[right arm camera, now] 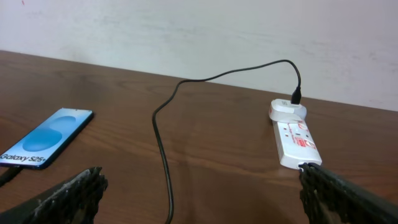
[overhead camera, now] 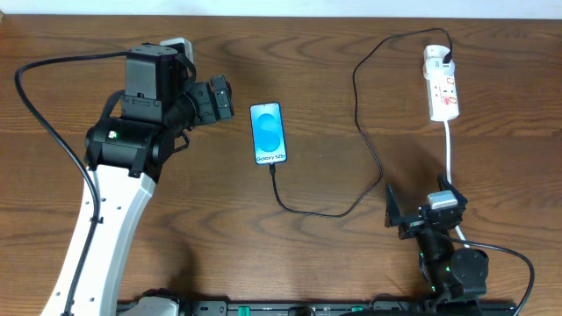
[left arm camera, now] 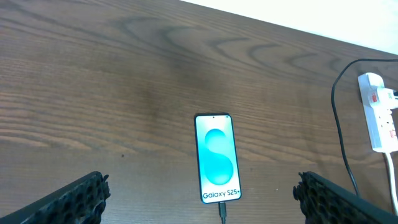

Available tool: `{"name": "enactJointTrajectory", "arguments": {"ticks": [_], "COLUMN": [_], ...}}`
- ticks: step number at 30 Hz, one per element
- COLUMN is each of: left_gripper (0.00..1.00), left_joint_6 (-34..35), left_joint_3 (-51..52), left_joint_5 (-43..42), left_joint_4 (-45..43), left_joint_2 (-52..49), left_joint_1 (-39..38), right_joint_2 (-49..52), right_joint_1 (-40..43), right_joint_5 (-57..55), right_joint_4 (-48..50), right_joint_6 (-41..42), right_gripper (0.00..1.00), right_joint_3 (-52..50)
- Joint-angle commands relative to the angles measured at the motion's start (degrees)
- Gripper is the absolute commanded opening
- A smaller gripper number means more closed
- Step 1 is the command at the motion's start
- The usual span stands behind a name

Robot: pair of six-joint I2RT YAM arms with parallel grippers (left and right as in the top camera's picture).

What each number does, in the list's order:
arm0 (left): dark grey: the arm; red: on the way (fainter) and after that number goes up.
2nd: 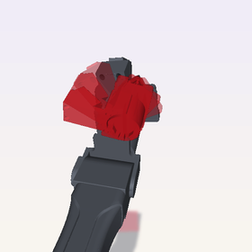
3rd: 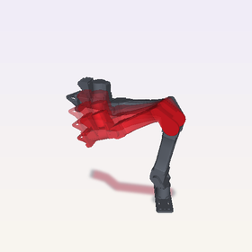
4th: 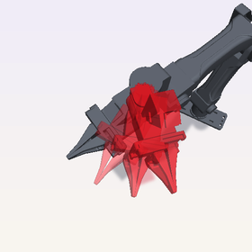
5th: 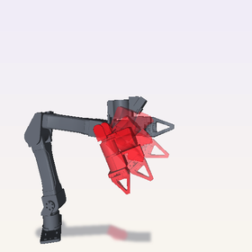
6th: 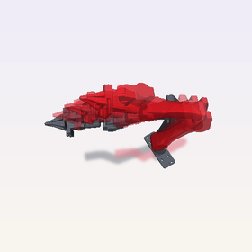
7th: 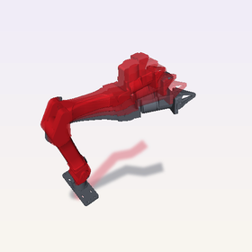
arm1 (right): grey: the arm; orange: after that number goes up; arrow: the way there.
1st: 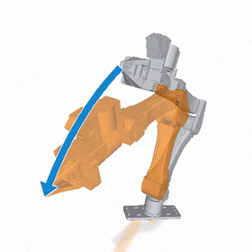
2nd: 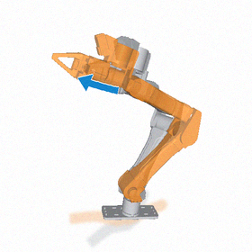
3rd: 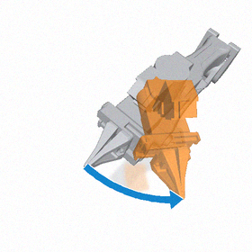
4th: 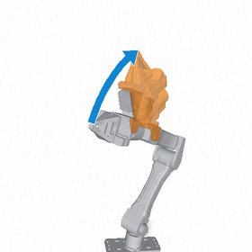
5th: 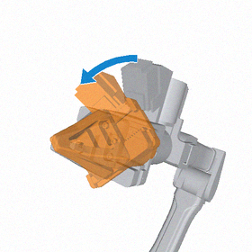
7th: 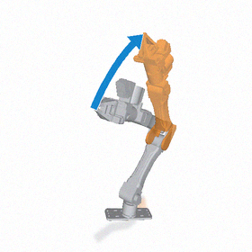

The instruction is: Plug charger to phone and switch on socket

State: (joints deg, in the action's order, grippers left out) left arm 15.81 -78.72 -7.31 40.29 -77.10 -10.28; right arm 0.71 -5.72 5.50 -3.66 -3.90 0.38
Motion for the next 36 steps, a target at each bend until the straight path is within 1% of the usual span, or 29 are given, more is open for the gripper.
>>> {"name": "enactJointTrajectory", "arguments": {"ticks": [1, 10, 14, 16, 17, 22, 25, 29, 32, 36], "left_gripper": [0.98, 0.98, 0.98, 0.99, 0.99, 0.98, 0.98, 0.98, 0.98, 0.98], "left_joint_6": [-0.57, -0.57, -1.01, -1.01, -1.01, -1.25, -3.02, -8.87, -12.83, -14.78], "left_joint_3": [-0.15, -0.15, -0.13, 0.37, 0.90, 5.53, 12.37, 25.53, 35.26, 47.04], "left_joint_5": [0.50, 0.50, 8.70, 10.91, 10.91, 17.05, 15.87, 7.23, 2.97, 0.52], "left_joint_4": [0.02, 0.02, 0.42, 0.92, 1.11, 0.37, -5.57, -18.16, -26.77, -33.88], "left_joint_2": [0.26, 0.26, 0.28, 0.98, 2.10, 9.42, 15.19, 25.05, 32.48, 42.53], "left_joint_1": [0.02, 0.02, 0.24, 0.20, 0.20, 0.42, 1.77, 5.16, 6.38, 7.30], "right_joint_2": [-0.37, -0.37, -0.37, -0.37, -0.37, -0.37, -0.37, -0.37, -0.37, -0.37], "right_joint_1": [-0.33, -0.33, -0.33, -0.33, -0.33, -0.33, -0.33, -0.33, -0.33, -0.33], "right_joint_5": [-0.66, -0.66, -0.66, -0.66, -0.66, -0.66, -0.66, -0.66, -0.66, -0.66], "right_joint_4": [-0.37, -0.37, -0.37, -0.37, -0.37, -0.37, -0.37, -0.37, -0.37, -0.37], "right_joint_6": [0.46, 0.46, 0.46, 0.46, 0.46, 0.46, 0.46, 0.46, 0.46, 0.46], "right_gripper": [0.99, 0.99, 0.99, 0.99, 0.99, 0.99, 0.99, 0.99, 0.99, 0.99], "right_joint_3": [-0.07, -0.07, -0.07, -0.07, -0.07, -0.07, -0.07, -0.07, -0.07, -0.07]}}
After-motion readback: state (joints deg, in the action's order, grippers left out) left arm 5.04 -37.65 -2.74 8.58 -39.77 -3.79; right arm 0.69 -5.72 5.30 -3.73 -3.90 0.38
